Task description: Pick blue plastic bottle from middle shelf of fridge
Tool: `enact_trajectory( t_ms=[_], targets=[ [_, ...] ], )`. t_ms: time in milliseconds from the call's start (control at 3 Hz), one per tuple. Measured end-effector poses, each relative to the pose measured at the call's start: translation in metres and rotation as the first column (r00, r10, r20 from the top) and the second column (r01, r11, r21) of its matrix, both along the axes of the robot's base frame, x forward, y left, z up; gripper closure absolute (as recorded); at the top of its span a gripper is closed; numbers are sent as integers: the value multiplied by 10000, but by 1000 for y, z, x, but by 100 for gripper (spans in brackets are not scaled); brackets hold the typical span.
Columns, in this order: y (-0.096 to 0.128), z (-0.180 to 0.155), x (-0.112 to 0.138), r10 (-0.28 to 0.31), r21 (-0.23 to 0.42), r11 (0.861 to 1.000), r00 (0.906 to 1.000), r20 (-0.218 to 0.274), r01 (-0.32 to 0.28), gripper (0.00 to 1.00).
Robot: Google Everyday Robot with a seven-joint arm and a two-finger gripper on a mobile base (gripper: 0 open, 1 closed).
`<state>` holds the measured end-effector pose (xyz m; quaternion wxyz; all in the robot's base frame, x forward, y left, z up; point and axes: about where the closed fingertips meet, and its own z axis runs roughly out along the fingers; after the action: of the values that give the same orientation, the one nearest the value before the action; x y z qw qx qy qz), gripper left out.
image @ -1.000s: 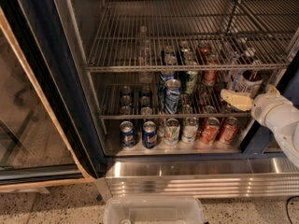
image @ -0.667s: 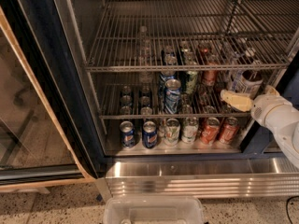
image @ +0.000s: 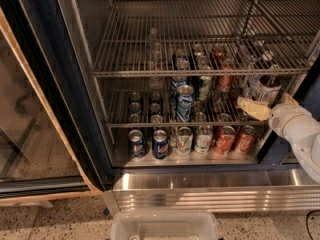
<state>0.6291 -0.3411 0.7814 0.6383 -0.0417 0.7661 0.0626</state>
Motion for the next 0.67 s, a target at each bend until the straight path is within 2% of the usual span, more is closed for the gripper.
enact_trajectory(
  t_ms=[667],
  targets=[
    [-7, -8, 11, -66, -8, 10000, 9997, 222, 67, 13]
  ],
)
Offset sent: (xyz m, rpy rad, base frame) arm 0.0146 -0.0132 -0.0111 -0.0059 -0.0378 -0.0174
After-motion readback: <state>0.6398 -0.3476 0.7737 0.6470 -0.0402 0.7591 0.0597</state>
